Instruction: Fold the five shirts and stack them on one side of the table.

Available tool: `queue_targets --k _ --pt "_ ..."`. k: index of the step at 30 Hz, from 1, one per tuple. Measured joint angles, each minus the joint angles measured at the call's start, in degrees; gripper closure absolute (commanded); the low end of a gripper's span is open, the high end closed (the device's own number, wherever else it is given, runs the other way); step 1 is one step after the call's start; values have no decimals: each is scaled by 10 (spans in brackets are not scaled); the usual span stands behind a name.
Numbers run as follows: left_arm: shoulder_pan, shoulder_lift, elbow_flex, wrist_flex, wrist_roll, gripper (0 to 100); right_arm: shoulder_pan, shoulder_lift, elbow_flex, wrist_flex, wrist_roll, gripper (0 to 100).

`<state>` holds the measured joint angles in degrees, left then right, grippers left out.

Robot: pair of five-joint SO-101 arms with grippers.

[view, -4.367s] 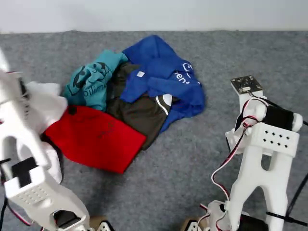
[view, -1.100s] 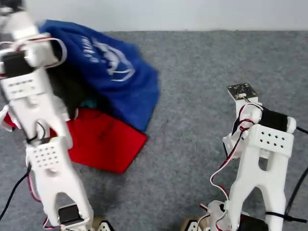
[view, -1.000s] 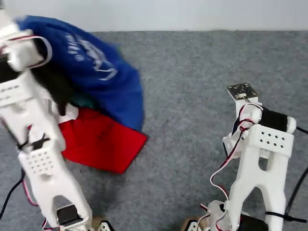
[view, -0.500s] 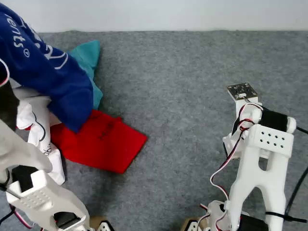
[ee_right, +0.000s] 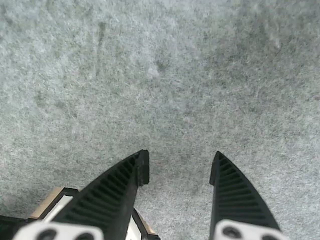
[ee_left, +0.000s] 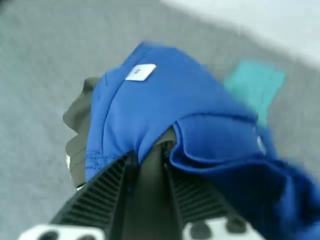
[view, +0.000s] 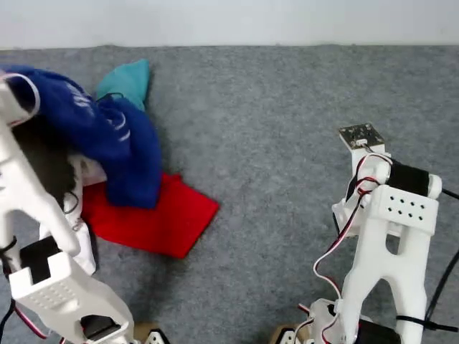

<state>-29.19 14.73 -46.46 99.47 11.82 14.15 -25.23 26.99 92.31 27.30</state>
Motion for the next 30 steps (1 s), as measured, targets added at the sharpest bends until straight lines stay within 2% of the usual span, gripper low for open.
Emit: queue_targets --k 3,6,9,14,19,24,30 --pt "18 1 80 0 0 942 0 0 0 0 0 795" --pt "27 1 123 0 -4 797 0 0 0 0 0 795" --pt "27 0 141 0 -52 670 0 0 0 0 0 794" --pt "-4 0 133 0 -54 657 0 0 0 0 0 794" --pt "-34 0 33 0 -31 656 0 0 15 -8 0 794" --pt "-25 0 -71 0 -28 656 0 0 56 -33 0 795" --pt "25 -1 -110 0 -28 659 0 1 69 -40 0 795"
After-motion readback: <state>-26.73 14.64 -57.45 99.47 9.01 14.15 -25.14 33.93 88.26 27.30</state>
